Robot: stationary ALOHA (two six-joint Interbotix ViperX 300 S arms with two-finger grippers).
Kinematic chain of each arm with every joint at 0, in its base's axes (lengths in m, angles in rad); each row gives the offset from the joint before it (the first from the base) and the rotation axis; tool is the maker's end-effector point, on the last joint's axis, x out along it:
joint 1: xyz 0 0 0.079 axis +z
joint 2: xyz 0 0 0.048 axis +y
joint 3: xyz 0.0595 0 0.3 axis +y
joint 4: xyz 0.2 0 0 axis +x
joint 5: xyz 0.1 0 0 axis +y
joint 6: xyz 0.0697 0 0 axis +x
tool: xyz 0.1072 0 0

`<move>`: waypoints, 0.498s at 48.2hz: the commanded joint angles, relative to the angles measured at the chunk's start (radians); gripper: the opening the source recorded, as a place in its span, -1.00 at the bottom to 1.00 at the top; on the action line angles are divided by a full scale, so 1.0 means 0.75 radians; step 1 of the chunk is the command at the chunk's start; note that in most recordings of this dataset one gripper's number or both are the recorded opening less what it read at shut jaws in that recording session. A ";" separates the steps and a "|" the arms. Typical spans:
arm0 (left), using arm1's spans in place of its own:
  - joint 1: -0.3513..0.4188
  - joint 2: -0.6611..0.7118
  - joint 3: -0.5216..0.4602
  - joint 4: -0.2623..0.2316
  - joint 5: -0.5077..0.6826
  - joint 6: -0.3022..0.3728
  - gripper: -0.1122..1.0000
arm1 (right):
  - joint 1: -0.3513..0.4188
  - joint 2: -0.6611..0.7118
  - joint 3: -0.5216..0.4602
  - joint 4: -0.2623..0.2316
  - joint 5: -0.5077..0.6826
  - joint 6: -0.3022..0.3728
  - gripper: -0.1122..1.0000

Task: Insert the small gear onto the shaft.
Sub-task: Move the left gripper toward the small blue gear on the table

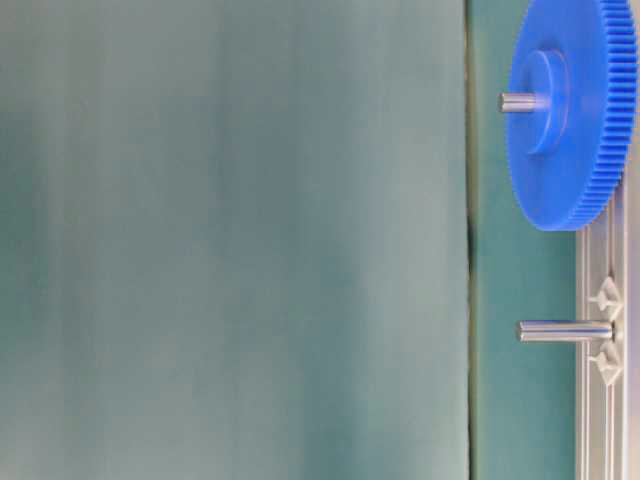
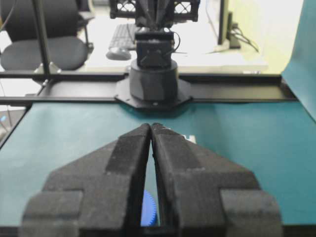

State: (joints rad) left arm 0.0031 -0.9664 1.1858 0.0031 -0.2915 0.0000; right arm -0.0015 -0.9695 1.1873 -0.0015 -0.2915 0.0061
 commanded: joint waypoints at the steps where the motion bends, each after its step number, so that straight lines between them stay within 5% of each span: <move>1: -0.039 0.057 -0.041 0.014 0.014 -0.033 -0.62 | 0.006 0.018 -0.012 0.010 0.004 0.008 -0.51; 14: -0.098 0.258 -0.133 0.014 0.262 -0.065 -0.82 | 0.047 0.020 -0.061 0.063 0.348 0.200 -0.70; 24: -0.139 0.475 -0.305 0.014 0.450 -0.063 -0.82 | 0.123 0.063 -0.129 0.061 0.601 0.233 -0.70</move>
State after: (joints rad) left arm -0.0859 -0.6688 1.0278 0.0123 0.0077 -0.0460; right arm 0.0736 -0.9480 1.1305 0.0445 0.1197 0.1672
